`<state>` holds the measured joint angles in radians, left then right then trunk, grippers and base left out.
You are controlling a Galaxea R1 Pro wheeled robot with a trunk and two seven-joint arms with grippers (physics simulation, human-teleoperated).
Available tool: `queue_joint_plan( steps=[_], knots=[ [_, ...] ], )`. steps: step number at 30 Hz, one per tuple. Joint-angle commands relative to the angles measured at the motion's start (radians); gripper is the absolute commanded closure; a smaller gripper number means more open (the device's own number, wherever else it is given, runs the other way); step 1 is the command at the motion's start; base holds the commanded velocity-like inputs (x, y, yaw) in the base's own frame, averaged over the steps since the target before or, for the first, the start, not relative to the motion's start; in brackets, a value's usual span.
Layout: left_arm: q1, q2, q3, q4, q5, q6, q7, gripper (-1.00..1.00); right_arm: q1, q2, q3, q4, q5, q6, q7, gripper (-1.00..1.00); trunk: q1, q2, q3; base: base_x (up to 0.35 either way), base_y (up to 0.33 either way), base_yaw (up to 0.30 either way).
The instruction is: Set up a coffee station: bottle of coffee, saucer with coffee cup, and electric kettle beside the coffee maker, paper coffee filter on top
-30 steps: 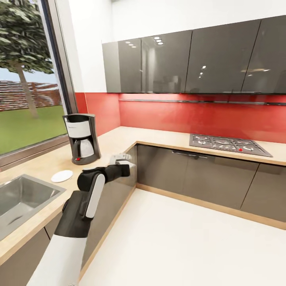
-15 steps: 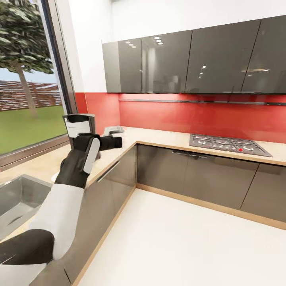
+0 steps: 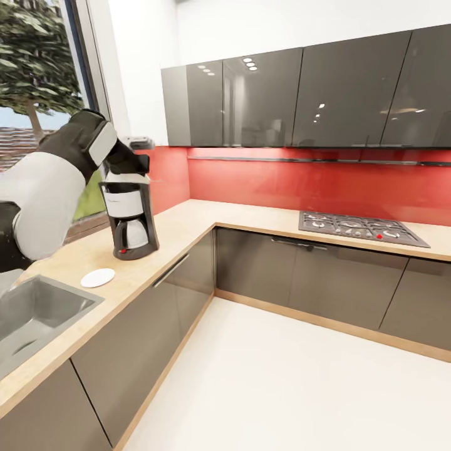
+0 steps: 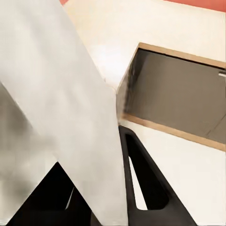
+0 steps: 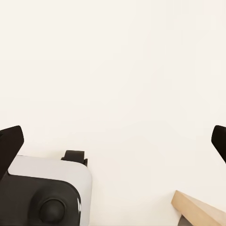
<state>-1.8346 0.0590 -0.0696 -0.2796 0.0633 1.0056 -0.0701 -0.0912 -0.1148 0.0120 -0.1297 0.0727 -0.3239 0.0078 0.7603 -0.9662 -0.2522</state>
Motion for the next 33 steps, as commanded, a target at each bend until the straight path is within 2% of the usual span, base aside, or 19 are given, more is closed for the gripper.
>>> queue_joint_plan(
  steps=[1, 2, 3, 4, 5, 8, 16, 33],
  knots=[
    [-0.011, 0.002, -0.007, 0.015, -0.024, 0.006, -0.003, 1.00, -0.001, 0.000, 0.000, 0.001, 0.007, -0.003, 0.000, -1.00, 0.000, -0.001, -0.002, 0.000, 0.000, 0.000],
    [-0.017, 0.002, -0.007, 0.027, -0.056, 0.008, -0.003, 1.00, -0.001, 0.000, 0.000, 0.001, 0.007, -0.003, 0.000, -1.00, 0.000, -0.001, -0.002, 0.000, 0.000, 0.000],
    [-0.025, 0.003, -0.007, 0.049, -0.108, 0.011, -0.004, 1.00, -0.001, 0.000, 0.000, 0.001, 0.007, -0.003, -0.001, -1.00, 0.000, -0.001, -0.002, 0.000, 0.000, 0.000],
    [-0.028, 0.003, -0.007, 0.059, -0.128, 0.012, -0.004, 1.00, -0.001, 0.000, 0.000, 0.001, 0.007, -0.003, -0.001, -1.00, 0.000, -0.001, -0.002, 0.000, 0.000, 0.000],
    [-0.034, 0.003, -0.007, 0.081, -0.165, 0.014, -0.004, 1.00, -0.001, 0.000, 0.000, 0.001, 0.007, -0.003, -0.001, -1.00, 0.000, -0.001, -0.002, 0.000, 0.000, 0.000],
    [-0.038, 0.004, -0.007, 0.103, -0.192, 0.015, -0.004, 1.00, -0.001, 0.000, 0.000, 0.001, 0.008, -0.003, 0.000, -1.00, 0.000, -0.001, -0.002, 0.000, 0.000, 0.000],
    [-0.040, 0.006, -0.007, 0.115, -0.204, 0.015, -0.004, 1.00, -0.001, 0.001, 0.000, 0.001, 0.007, -0.002, 0.000, -1.00, 0.000, -0.001, -0.002, 0.000, 0.000, 0.000],
    [-0.040, 0.008, -0.006, 0.108, -0.206, 0.013, -0.004, 1.00, -0.001, 0.001, 0.000, 0.002, 0.009, -0.001, 0.001, -1.00, 0.000, -0.001, -0.002, 0.023, 0.000, 0.000]
  ],
)
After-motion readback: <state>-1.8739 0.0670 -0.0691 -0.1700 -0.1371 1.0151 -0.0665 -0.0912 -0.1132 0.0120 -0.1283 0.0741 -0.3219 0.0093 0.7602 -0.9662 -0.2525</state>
